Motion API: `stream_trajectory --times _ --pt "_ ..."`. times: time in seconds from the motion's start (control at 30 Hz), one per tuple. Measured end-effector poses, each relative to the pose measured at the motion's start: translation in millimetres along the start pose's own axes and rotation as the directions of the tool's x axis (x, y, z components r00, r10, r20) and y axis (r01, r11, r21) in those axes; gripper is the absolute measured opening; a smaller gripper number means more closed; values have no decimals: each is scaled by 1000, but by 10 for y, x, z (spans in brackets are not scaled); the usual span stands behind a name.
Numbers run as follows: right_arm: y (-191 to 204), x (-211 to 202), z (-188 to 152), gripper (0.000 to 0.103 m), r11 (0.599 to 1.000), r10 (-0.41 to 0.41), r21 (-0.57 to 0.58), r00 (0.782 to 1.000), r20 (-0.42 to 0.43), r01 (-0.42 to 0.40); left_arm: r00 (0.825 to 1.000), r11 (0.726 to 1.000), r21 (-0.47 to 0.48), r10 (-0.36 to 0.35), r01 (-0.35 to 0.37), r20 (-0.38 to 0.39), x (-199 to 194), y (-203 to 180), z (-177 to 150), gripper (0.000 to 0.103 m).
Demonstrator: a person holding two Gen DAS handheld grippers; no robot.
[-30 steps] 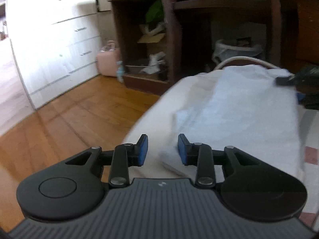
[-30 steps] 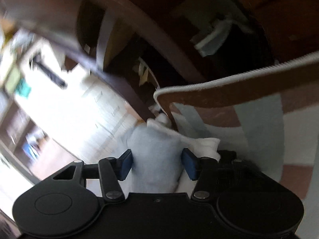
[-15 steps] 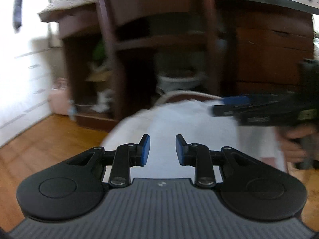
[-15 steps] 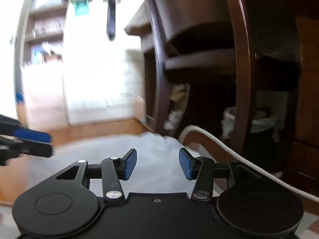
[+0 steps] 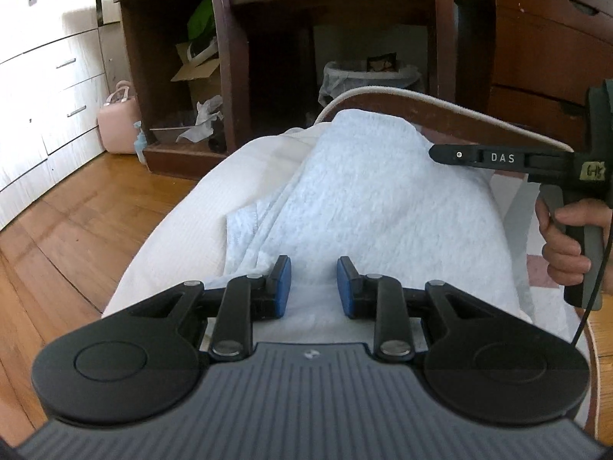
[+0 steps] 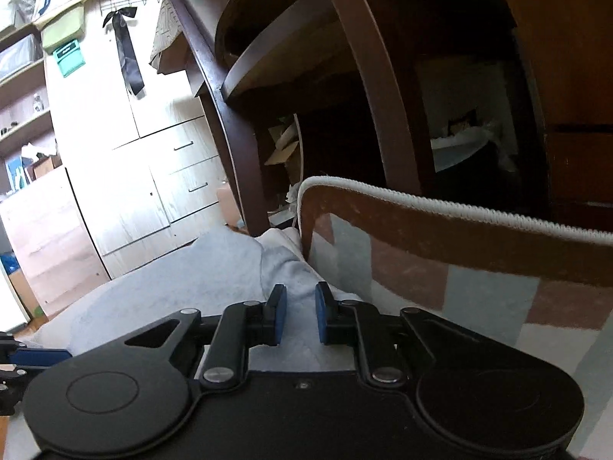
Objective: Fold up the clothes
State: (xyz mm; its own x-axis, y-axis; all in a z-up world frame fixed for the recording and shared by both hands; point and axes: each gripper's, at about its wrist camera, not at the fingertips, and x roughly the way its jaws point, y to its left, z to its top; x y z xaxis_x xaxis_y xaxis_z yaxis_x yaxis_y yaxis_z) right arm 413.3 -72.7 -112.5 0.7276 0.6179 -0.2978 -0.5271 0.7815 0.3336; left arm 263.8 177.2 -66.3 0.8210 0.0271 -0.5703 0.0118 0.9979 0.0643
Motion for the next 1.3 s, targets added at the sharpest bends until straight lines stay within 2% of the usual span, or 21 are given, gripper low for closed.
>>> stream_trajectory --times 0.1,0.2,0.23,0.3,0.33,0.37,0.4,0.47,0.57,0.63,0.7,0.77,0.83,0.87,0.97,1.07,1.1,1.2,1.3 --pt "-19 -80 91 14 997 -1 71 1000 -5 1 1000 999 -51 13 -14 -21 -63 37 47 27" --pt "-80 -135 235 15 980 -23 195 999 -40 30 999 994 -105 25 -29 -44 -130 74 95 29" --pt "-106 -147 285 16 970 -31 240 998 -55 44 999 988 -155 9 -17 -48 -182 90 113 32" --pt "-164 -200 353 22 943 -44 328 997 -68 64 998 967 -253 -33 20 -48 -310 97 147 51" --pt "-175 -238 376 31 932 -57 353 996 -73 80 998 964 -263 -41 26 -49 -371 60 154 54" --pt "-141 -287 395 41 936 -91 334 992 -83 113 998 968 -251 -39 24 -58 -436 1 161 59" --pt "-108 -337 414 43 938 -124 314 988 -92 147 997 972 -235 -37 20 -68 -502 -62 168 65" --pt "1 -443 435 43 949 -170 246 978 -122 195 997 975 -220 -21 3 -81 -627 -153 158 71" --pt "169 -663 381 47 967 -146 187 977 -155 174 994 972 -233 -24 -2 -110 -811 -249 118 78" --pt "252 -856 314 49 973 -119 174 978 -170 149 989 964 -265 -48 10 -137 -904 -276 81 78" --pt "238 -1075 215 49 965 -88 228 981 -174 127 986 954 -299 -74 26 -149 -1001 -342 37 78" --pt "239 -1320 93 49 953 -106 258 975 -197 156 984 947 -319 -93 41 -151 -1092 -431 -1 78" --pt "353 -1500 23 51 958 -152 204 961 -233 201 984 951 -307 -87 37 -153 -1220 -550 -45 78" --pt "441 -1599 -9 56 962 -173 166 952 -251 218 984 953 -302 -79 28 -159 -1285 -600 -67 78" --pt "695 -1932 -110 60 970 -197 86 942 -271 227 984 954 -299 -64 12 -165 -1510 -742 -140 78" --pt "906 -2342 -195 60 981 -175 39 961 -215 188 989 959 -283 -22 -21 -149 -1771 -864 -191 78" --pt "975 -2457 -209 60 983 -179 6 960 -214 185 990 961 -275 1 -40 -141 -1861 -904 -205 78" --pt "1089 -2687 -226 60 978 -206 -33 952 -224 204 986 955 -295 -29 -21 -162 -1994 -961 -281 78" --pt "1164 -2877 -276 61 976 -217 -41 937 -272 215 981 948 -319 -65 3 -184 -2116 -1013 -359 78"
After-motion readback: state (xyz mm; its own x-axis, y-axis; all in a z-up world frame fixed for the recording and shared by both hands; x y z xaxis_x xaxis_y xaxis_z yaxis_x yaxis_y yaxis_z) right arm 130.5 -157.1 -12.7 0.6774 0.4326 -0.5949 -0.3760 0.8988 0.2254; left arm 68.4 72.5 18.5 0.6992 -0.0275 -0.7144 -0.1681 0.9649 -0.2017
